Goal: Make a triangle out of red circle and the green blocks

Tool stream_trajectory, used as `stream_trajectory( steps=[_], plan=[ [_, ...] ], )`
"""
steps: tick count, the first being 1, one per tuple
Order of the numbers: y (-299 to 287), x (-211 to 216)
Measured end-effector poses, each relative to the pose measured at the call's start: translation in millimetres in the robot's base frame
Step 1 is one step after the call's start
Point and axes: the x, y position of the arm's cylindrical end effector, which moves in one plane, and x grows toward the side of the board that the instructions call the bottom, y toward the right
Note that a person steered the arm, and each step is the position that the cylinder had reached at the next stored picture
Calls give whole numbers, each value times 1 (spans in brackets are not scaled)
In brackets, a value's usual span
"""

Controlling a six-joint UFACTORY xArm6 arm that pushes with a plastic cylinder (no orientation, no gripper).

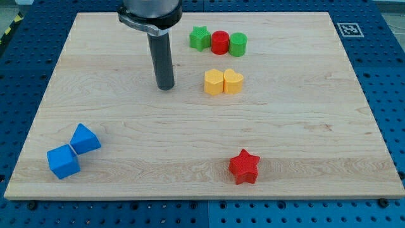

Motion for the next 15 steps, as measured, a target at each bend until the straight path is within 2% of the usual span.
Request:
stream_trajectory(
  steps=[8,13,15],
  plan=[
    [0,-41],
    [0,-48],
    [-19,-81]
  ],
)
